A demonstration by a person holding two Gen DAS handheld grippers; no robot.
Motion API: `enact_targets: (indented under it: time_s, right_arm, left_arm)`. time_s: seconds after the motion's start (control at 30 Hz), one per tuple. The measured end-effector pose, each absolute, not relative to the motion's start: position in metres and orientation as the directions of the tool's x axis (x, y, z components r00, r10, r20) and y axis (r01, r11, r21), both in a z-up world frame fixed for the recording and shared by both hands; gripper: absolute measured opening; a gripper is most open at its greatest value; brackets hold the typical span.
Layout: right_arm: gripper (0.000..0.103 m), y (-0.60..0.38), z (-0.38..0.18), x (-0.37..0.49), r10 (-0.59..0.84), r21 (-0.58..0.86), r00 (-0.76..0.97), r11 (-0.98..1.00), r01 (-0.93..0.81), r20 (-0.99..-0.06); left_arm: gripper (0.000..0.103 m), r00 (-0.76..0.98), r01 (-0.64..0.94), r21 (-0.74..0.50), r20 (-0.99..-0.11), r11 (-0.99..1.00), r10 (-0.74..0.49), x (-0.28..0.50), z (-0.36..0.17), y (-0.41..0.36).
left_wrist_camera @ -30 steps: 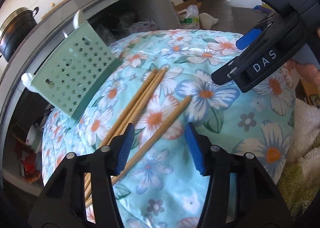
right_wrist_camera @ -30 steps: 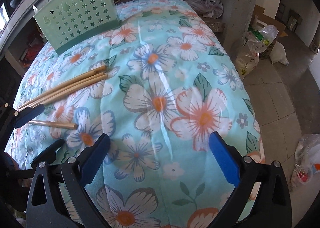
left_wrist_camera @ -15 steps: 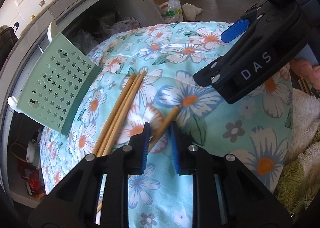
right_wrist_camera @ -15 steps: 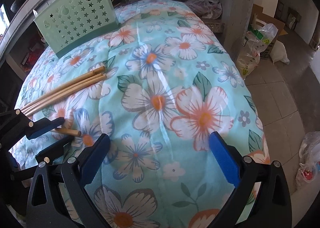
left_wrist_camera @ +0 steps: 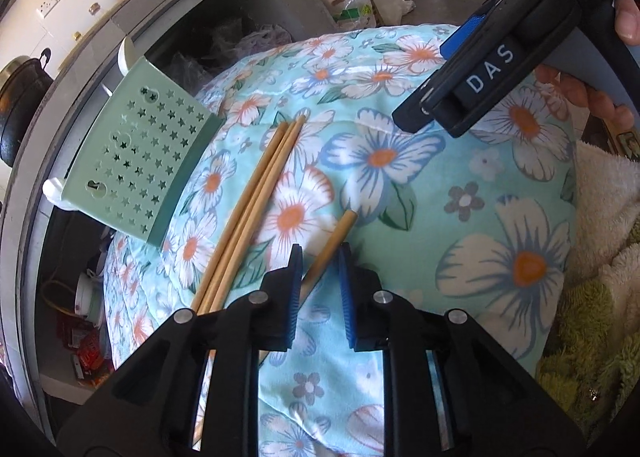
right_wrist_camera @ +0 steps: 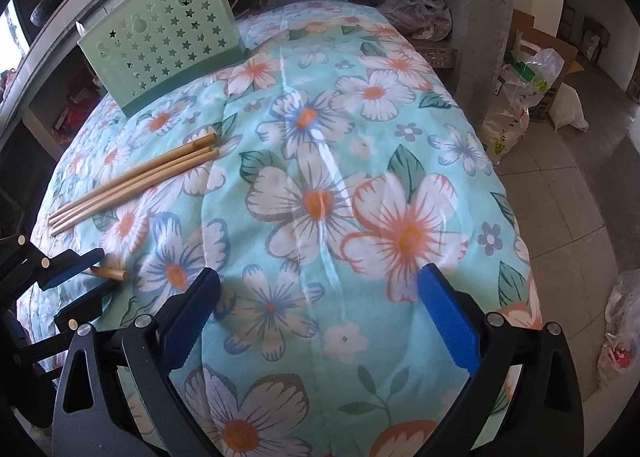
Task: Organize utensils
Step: 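Reach the left gripper to the bamboo chopsticks and close on one chopstick, then lift the chopstick upright with the left gripper while the right gripper grasps another chopstick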
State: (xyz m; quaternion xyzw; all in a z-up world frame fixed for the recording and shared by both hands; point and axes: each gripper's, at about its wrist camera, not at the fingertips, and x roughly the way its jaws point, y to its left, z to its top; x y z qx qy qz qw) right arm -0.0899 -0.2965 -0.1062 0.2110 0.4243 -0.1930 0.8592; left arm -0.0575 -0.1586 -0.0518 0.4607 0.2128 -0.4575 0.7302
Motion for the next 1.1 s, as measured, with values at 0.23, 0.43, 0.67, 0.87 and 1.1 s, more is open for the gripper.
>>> enact_targets:
  time_s: [0.23, 0.43, 0.67, 0.87, 1.1]
  right_arm:
    - [0.097, -0.294, -0.107, -0.088, -0.164, 0.181, 0.557, 0.84, 0.511, -0.814]
    - [0.097, -0.293, -0.107, -0.087, -0.169, 0.177, 0.556, 0.84, 0.513, -0.814]
    - [0.097, -0.294, -0.106, -0.091, -0.166, 0.193, 0.574, 0.837, 0.511, -0.802]
    - [0.097, -0.301, -0.103, -0.097, -0.119, 0.254, 0.598, 0.828, 0.501, -0.792]
    - [0.092, -0.305, -0.081, -0.095, -0.064, 0.347, 0.647, 0.802, 0.487, -0.76]
  left_arm:
    - [0.018, 0.469, 0.879, 0.45, -0.756, 0.158, -0.458, -0.055, -0.05, -0.164]
    - [0.018, 0.465, 0.879, 0.459, -0.761, 0.131, -0.453, -0.054, -0.053, -0.172]
    - [0.017, 0.456, 0.884, 0.445, -0.763, 0.139, -0.459, -0.052, -0.054, -0.18]
    - [0.012, 0.463, 0.884, 0.428, -0.745, 0.19, -0.48, -0.046, -0.04, -0.177]
    - [0.004, 0.503, 0.862, 0.364, -0.696, 0.352, -0.512, -0.017, 0.0, -0.16]
